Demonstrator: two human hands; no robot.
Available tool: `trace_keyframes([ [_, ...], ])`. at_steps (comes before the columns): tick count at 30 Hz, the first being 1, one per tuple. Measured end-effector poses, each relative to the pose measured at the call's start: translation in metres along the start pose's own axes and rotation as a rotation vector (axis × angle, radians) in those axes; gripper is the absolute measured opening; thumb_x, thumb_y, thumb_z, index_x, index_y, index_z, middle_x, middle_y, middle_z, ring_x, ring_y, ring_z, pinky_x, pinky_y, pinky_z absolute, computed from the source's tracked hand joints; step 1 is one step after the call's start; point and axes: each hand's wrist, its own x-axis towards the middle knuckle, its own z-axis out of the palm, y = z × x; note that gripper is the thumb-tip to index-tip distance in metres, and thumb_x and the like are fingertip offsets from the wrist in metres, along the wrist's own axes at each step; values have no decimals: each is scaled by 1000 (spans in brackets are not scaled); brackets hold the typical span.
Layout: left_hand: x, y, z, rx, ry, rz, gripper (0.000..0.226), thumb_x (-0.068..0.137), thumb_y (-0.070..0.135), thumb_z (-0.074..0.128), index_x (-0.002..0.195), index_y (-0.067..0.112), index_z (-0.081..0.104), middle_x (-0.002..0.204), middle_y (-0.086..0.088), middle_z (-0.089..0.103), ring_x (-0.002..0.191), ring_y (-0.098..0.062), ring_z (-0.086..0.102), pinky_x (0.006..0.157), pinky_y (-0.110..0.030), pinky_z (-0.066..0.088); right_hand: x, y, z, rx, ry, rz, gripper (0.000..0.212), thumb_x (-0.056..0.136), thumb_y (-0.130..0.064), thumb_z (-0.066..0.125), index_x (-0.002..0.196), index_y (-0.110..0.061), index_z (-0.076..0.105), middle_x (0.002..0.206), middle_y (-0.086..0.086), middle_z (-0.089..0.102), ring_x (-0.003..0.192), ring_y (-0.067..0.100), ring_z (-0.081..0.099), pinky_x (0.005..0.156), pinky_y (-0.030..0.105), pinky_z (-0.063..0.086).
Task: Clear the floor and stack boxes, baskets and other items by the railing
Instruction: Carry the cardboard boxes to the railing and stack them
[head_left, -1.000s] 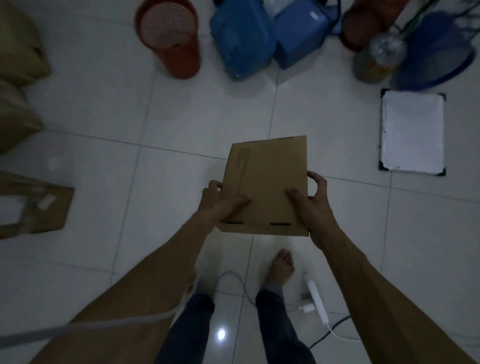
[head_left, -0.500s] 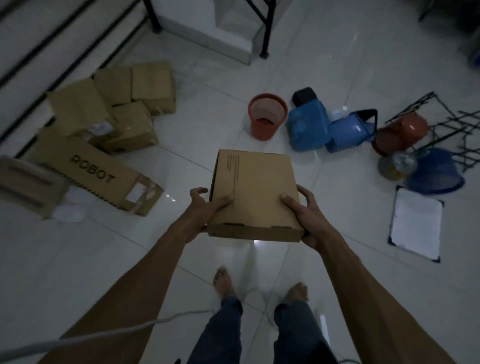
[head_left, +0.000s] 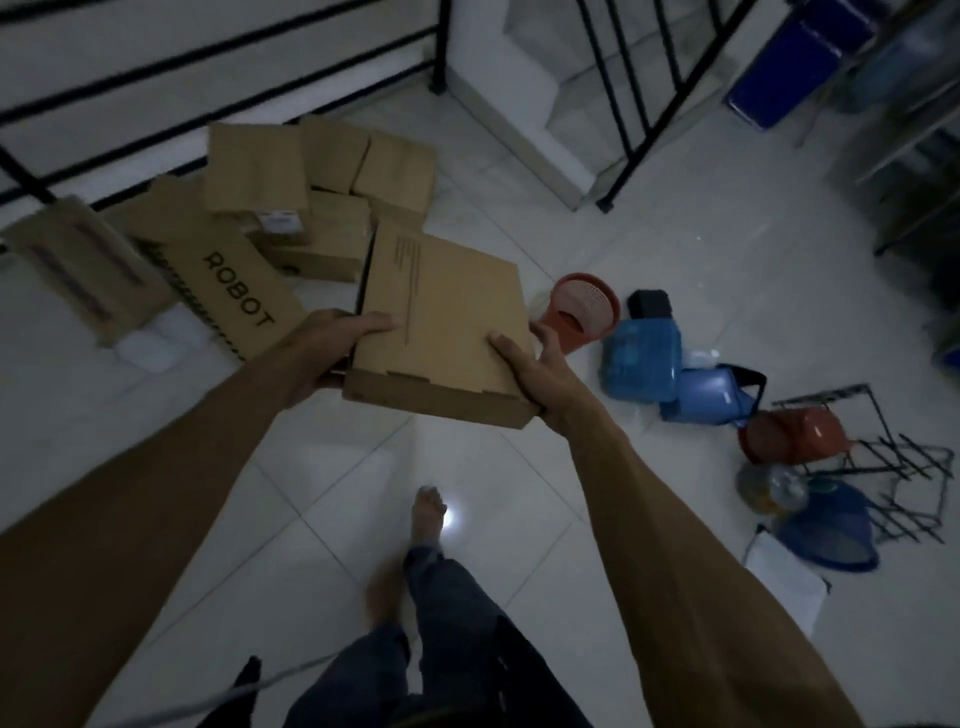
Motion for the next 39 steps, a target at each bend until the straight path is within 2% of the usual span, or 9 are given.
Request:
trace_keyframes([
  [5, 21, 21, -26, -76, 126, 41, 63, 74, 47, 83, 121, 15, 56, 105, -9, 71, 93, -25, 69, 70, -37, 60, 57, -42, 36, -262, -33, -36, 88, 84, -61, 68, 149, -19, 26, 136, 6, 52, 114, 25, 57, 100, 44, 50],
  [10, 36, 49, -58, -57, 306, 82, 71, 74, 39, 84, 126, 23, 39, 107, -3, 57, 90, -18, 61, 60, -28, 47, 102, -102, 94, -509, -135, -131, 74, 86, -58, 61, 144, -18, 38, 137, 8, 54, 117, 29, 57, 100, 47, 50],
  [12, 42, 56, -69, -35, 365, 120, 72, 76, 36, 84, 129, 23, 37, 108, 2, 54, 92, -16, 57, 64, -29, 47, 112, -129, 121, -505, -181, -171, 65, 86, -61, 56, 138, -23, 47, 135, 5, 56, 116, 27, 57, 100, 47, 50],
  [15, 57, 68, -85, -7, 406, 187, 74, 77, 37, 83, 132, 24, 35, 116, 3, 49, 105, -20, 54, 86, -34, 48, 126, -166, 161, -498, -262, -201, 64, 85, -69, 50, 133, -27, 51, 133, 3, 57, 116, 27, 56, 99, 49, 51],
  [22, 118, 105, -144, -55, 306, 209, 85, 76, 32, 86, 144, 28, 35, 118, 5, 55, 110, -18, 57, 93, -36, 51, 180, -238, 235, -423, -276, -167, 63, 85, -72, 52, 130, -29, 48, 119, -2, 59, 105, 20, 60, 92, 47, 56],
  [26, 148, 129, -173, -186, 184, 166, 65, 85, 26, 79, 136, 45, 42, 108, 23, 57, 93, -4, 60, 87, -35, 54, 209, -268, 264, -401, -252, -160, 76, 80, -72, 56, 139, -26, 43, 132, -1, 58, 113, 23, 60, 99, 46, 51],
  [30, 183, 146, -203, -129, 108, 117, 60, 92, 35, 69, 145, 47, 42, 137, 21, 53, 109, -3, 52, 93, -34, 49, 239, -291, 280, -422, -201, -168, 90, 65, -70, 69, 135, -21, 45, 130, 1, 59, 115, 26, 59, 98, 46, 52],
  [35, 224, 170, -219, -124, 13, 66, 42, 96, 40, 63, 134, 55, 53, 138, 24, 53, 123, -5, 49, 106, -40, 42, 285, -305, 284, -385, -96, -135, 77, 74, -51, 81, 132, -18, 43, 117, -1, 56, 109, 23, 58, 94, 40, 54],
  [39, 271, 190, -222, -139, -25, 70, 37, 98, 36, 63, 133, 45, 56, 118, 27, 57, 104, 5, 54, 84, -17, 44, 332, -314, 282, -333, -36, -74, 84, 73, -51, 78, 140, -21, 37, 133, 3, 55, 120, 29, 55, 101, 46, 51],
])
